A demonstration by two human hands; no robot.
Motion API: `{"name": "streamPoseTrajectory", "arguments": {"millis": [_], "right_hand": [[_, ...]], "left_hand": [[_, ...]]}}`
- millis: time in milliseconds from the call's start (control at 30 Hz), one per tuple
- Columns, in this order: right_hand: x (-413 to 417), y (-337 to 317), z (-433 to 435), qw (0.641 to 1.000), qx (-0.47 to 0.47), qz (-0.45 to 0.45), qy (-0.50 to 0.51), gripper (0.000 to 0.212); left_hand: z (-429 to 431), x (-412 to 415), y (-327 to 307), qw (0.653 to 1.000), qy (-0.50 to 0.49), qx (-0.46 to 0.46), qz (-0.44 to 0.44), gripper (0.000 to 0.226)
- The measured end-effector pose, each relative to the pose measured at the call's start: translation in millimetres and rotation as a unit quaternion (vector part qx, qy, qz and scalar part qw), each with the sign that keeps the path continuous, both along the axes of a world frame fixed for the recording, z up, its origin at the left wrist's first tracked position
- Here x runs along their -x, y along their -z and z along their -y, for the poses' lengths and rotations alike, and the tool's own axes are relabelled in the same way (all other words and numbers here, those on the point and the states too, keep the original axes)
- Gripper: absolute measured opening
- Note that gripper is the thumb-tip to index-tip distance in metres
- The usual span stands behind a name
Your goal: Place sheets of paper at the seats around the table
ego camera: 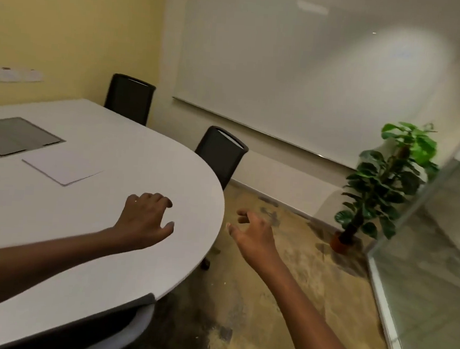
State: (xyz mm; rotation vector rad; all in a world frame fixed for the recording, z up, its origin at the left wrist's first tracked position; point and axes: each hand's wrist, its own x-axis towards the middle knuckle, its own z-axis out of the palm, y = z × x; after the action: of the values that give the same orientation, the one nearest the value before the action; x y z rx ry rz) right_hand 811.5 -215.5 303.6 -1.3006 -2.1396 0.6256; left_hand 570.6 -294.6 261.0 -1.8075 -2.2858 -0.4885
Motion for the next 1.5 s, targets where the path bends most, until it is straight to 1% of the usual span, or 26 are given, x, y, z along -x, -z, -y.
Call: {"name": "streamPoseTrajectory", "arguments": {"millis": [67, 233, 367, 467, 533, 633, 700, 800, 967, 1100, 1267, 1367, 1433, 1500], "right_hand": [[1, 0, -33, 1.0, -0.002, 0.001, -0.031, 0.047], [19, 7, -121, 0.994, -0.004, -0.001, -0.112, 0.048], [53, 10, -196, 0.984, -0.013, -0.001, -0.179, 0.047], [85, 11, -236, 0.975, -0.007, 0.0, -0.223, 0.047], [108, 12, -253, 0.968, 0.007, -0.005, -0.252, 0.047], [147, 15, -274, 0.954, 0.025, -0.003, -0.299, 0.046], [177, 18, -288, 0.943, 0.036, 0.004, -0.331, 0.046], [227, 24, -309, 0.925, 0.039, 0.013, -0.378, 0.046], [325, 42, -354, 0.897, 0.029, 0.019, -0.441, 0.044], [412, 65, -392, 0.869, 0.043, 0.025, -0.493, 0.042], [505, 102, -412, 0.841, 0.073, 0.065, -0.532, 0.042], [556, 125, -415, 0.833, 0.061, 0.096, -0.542, 0.04], [591, 139, -413, 0.829, 0.043, 0.123, -0.544, 0.04], [624, 154, -410, 0.831, 0.049, 0.138, -0.537, 0.039]], "left_hand": [[-21, -3, -2, 1.0, -0.025, -0.007, -0.014, 0.07], [-81, -1, 0, 0.994, -0.11, -0.009, -0.011, 0.069], [-130, 17, 10, 0.987, -0.159, -0.016, -0.026, 0.071], [-152, 27, 14, 0.979, -0.203, -0.02, -0.006, 0.067], [-159, 35, 15, 0.974, -0.225, -0.022, -0.005, 0.063], [-168, 53, 18, 0.967, -0.25, -0.039, -0.026, 0.049], [-175, 67, 19, 0.96, -0.277, -0.041, -0.026, 0.044], [-191, 90, 20, 0.945, -0.323, -0.044, -0.022, 0.043], [-230, 144, 40, 0.916, -0.396, -0.06, -0.02, 0.048], [-263, 199, 63, 0.881, -0.47, -0.059, 0.011, 0.048], [-286, 267, 94, 0.842, -0.536, -0.043, 0.04, 0.046], [-288, 304, 116, 0.815, -0.576, -0.016, 0.061, 0.049], [-281, 330, 134, 0.797, -0.6, 0.024, 0.061, 0.051], [-270, 358, 149, 0.786, -0.611, 0.071, 0.068, 0.051]]}}
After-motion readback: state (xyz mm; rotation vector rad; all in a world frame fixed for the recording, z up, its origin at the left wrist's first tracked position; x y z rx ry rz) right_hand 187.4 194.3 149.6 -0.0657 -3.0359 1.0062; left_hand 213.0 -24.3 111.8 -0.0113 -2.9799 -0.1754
